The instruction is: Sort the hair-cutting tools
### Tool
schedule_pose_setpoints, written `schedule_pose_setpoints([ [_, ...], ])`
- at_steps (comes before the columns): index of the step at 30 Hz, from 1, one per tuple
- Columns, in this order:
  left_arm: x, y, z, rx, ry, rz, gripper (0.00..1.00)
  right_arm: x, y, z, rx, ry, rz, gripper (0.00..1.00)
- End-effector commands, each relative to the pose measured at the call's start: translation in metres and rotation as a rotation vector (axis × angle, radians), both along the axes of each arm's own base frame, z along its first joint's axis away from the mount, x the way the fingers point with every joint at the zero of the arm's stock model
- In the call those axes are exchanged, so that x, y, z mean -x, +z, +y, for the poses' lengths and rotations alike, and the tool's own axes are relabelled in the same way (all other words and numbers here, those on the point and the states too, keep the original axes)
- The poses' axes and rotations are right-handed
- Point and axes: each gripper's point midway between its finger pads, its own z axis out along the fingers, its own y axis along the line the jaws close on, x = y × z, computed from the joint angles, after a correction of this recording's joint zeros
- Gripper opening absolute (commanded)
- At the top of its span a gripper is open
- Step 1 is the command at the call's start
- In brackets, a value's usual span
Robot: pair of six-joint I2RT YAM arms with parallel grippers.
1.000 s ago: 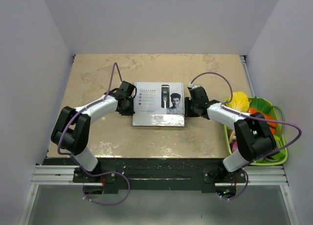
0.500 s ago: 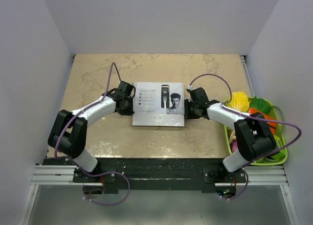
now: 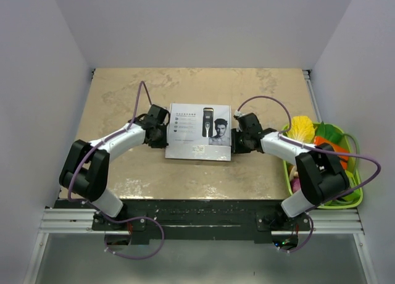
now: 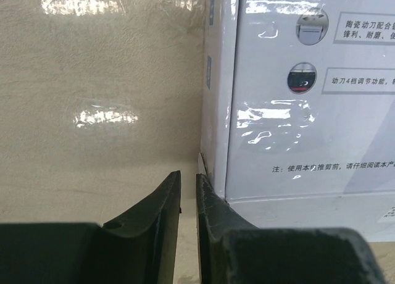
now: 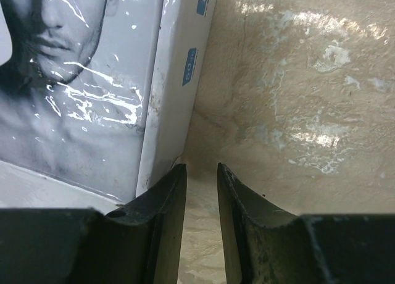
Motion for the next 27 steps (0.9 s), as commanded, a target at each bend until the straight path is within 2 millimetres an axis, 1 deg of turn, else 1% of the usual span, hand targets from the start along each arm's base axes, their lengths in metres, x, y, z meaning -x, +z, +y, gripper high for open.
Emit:
schedule_pose_setpoints([
  [1, -0.001, 0.014, -0.013, 0.071, -0.010, -0.043, 0.21, 0.006, 0.019, 0.024, -0.101, 0.053, -0.025, 0.32],
  [10, 0.003, 0.018, -0.016, 0.096, -0.016, -0.046, 0.21, 0.016, 0.022, 0.031, -0.147, 0.075, -0.002, 0.32],
  [16, 0.004, 0.029, -0.019, 0.121, -0.023, -0.068, 0.21, 0.022, 0.022, 0.032, -0.157, 0.077, 0.003, 0.32],
  [20, 0.004, 0.032, -0.019, 0.121, -0.028, -0.075, 0.21, 0.021, 0.025, 0.028, -0.141, 0.057, -0.012, 0.32],
  [24, 0.007, 0.024, -0.016, 0.109, -0.031, -0.058, 0.21, 0.015, 0.029, 0.020, -0.102, 0.028, -0.034, 0.33],
  [27, 0.008, 0.019, -0.012, 0.088, -0.021, -0.055, 0.21, 0.012, 0.030, 0.007, -0.043, -0.015, -0.053, 0.33],
])
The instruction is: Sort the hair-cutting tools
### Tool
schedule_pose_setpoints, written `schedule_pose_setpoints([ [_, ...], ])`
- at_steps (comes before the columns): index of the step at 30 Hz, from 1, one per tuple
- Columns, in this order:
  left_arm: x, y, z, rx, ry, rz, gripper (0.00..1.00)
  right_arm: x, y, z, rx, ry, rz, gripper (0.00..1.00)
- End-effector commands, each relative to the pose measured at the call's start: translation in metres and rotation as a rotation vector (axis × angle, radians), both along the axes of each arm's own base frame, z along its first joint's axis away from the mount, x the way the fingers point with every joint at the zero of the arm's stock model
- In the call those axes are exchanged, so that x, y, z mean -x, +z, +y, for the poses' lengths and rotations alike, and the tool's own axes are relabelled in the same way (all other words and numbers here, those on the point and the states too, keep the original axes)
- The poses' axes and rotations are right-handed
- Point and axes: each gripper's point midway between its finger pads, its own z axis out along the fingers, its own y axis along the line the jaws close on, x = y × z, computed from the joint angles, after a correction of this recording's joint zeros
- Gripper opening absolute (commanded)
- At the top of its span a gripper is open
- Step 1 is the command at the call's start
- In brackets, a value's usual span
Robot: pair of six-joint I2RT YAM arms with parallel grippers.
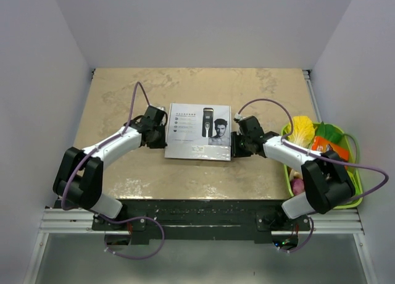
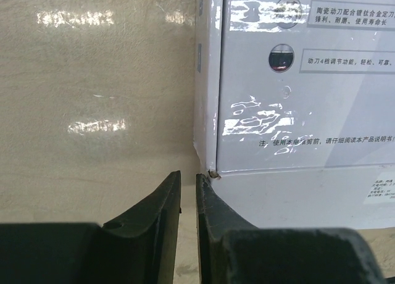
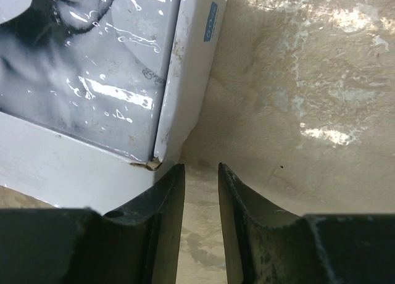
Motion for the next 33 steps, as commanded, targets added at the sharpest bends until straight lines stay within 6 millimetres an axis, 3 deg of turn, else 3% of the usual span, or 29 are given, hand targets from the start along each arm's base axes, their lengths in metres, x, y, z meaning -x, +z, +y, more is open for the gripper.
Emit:
schedule_pose_setpoints([
  [1, 0.002, 0.003, -0.010, 0.044, -0.009, -0.018, 0.21, -0.011, 0.023, -0.003, 0.021, -0.048, -0.083, 0.33],
  [5, 0.001, 0.005, -0.007, 0.030, -0.009, -0.027, 0.21, -0.017, 0.030, -0.013, 0.047, -0.097, -0.128, 0.34],
  [12, 0.001, 0.006, -0.007, 0.025, -0.013, -0.026, 0.21, -0.018, 0.034, -0.012, 0.046, -0.096, -0.131, 0.33],
  [15, 0.001, 0.011, -0.005, 0.024, -0.010, -0.037, 0.20, -0.016, 0.046, -0.009, 0.015, -0.086, -0.151, 0.33],
  [23, 0.012, 0.050, 0.000, 0.058, -0.012, -0.102, 0.20, 0.013, 0.081, 0.009, -0.046, -0.018, -0.191, 0.33],
  [27, 0.022, 0.056, -0.002, 0.092, -0.030, -0.108, 0.21, 0.032, 0.077, 0.019, -0.061, 0.011, -0.176, 0.33],
  [32, 0.010, 0.075, -0.020, 0.162, -0.073, -0.159, 0.21, 0.042, 0.076, 0.052, -0.090, 0.047, -0.169, 0.32],
  [33, 0.005, 0.080, -0.023, 0.171, -0.076, -0.170, 0.21, 0.049, 0.073, 0.067, -0.095, 0.078, -0.161, 0.32],
])
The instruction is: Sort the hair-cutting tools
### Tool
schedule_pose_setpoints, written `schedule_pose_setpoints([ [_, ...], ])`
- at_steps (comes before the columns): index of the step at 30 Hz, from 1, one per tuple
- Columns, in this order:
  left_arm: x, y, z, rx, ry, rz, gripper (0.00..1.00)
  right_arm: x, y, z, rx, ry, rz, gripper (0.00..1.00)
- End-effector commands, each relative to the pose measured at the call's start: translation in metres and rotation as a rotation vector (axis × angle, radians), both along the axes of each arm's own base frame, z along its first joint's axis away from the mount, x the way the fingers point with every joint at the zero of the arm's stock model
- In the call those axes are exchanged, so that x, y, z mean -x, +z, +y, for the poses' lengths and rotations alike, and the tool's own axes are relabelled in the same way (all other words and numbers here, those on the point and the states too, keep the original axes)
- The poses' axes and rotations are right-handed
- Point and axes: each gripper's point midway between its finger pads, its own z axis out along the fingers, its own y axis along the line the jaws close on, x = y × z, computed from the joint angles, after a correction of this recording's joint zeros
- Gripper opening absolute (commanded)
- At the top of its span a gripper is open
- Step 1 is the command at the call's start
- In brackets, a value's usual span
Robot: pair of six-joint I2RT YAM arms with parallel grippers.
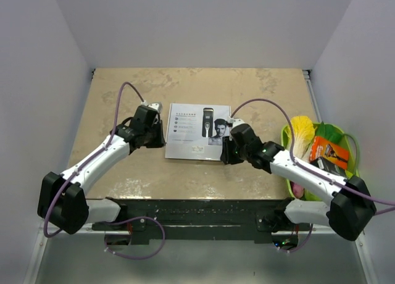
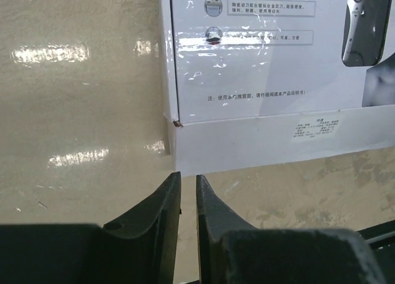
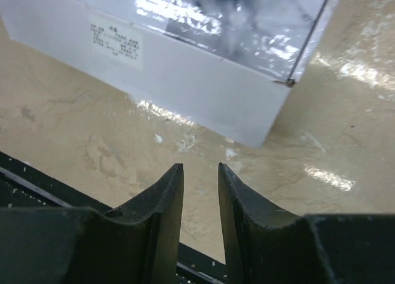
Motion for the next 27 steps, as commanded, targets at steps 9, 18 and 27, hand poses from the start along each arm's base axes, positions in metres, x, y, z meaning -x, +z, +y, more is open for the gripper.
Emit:
schedule_pose_setpoints([
  [9, -0.090, 0.077, -0.057, 0.093, -0.079, -0.139, 0.24, 0.007, -0.009, 0.095, -0.030, 0.012, -0.034, 0.34],
  [18, -0.183, 0.052, -0.086, -0.007, -0.087, -0.107, 0.24, -0.002, -0.039, 0.116, -0.068, -0.040, -0.037, 0.33],
  [27, -0.248, 0.006, -0.115, -0.007, -0.105, -0.109, 0.27, -0.007, -0.068, 0.127, -0.040, -0.029, -0.024, 0.33],
])
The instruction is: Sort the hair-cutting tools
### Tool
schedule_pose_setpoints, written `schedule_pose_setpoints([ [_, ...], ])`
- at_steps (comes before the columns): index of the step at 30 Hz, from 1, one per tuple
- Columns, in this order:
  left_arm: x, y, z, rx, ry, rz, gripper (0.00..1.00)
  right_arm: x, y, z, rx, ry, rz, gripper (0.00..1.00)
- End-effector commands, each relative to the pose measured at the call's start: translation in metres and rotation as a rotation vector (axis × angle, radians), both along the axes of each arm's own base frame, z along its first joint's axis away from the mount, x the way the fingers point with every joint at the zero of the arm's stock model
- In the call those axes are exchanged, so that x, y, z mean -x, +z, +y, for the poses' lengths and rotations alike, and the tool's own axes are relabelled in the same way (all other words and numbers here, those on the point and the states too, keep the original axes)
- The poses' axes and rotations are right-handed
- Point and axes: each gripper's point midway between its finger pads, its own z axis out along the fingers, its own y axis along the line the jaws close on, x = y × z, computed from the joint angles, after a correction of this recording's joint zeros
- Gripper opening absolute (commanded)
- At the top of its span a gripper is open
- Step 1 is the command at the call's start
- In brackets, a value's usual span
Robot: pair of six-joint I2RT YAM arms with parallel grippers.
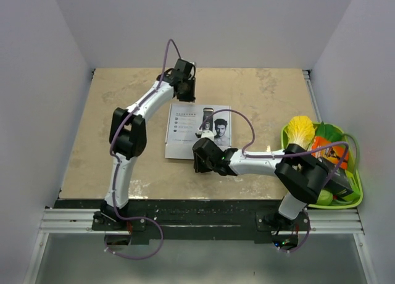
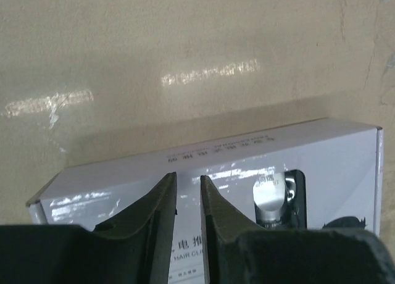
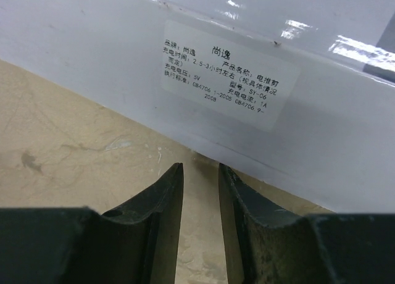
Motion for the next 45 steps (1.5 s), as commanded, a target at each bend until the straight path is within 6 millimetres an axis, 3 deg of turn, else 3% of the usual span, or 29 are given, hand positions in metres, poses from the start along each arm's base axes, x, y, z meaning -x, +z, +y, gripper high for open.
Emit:
schedule_pose_setpoints([
  [1, -0.032, 0.007, -0.009, 0.014, -0.023, -0.060, 0.27, -0.013, 0.006, 0.013, -0.048, -0.036, -0.051, 0.33],
  [5, -0.042, -0.020, -0.020, 0.032, -0.045, -0.038, 0.28, -0.013, -0.003, 0.007, -0.019, -0.050, -0.050, 0.33],
  [9, -0.039, -0.050, -0.026, 0.038, -0.066, 0.006, 0.28, -0.017, -0.009, 0.009, 0.003, -0.046, -0.053, 0.34],
  [15, -0.026, -0.069, -0.025, 0.020, -0.083, 0.034, 0.28, -0.030, -0.024, 0.022, 0.012, -0.042, -0.039, 0.35],
  [22, -0.012, -0.079, -0.019, 0.003, -0.093, 0.065, 0.26, -0.050, -0.040, 0.019, 0.016, -0.072, -0.018, 0.35],
  [34, 0.024, -0.091, -0.019, 0.003, -0.103, 0.109, 0.20, -0.094, -0.071, -0.042, 0.061, -0.203, 0.011, 0.36],
  [40, 0.037, -0.093, -0.015, 0.004, -0.097, 0.121, 0.17, -0.104, -0.064, -0.055, 0.077, -0.214, 0.000, 0.37],
  [45, 0.037, -0.086, -0.013, -0.001, -0.083, 0.119, 0.17, -0.098, -0.043, -0.048, 0.035, -0.166, -0.008, 0.38],
])
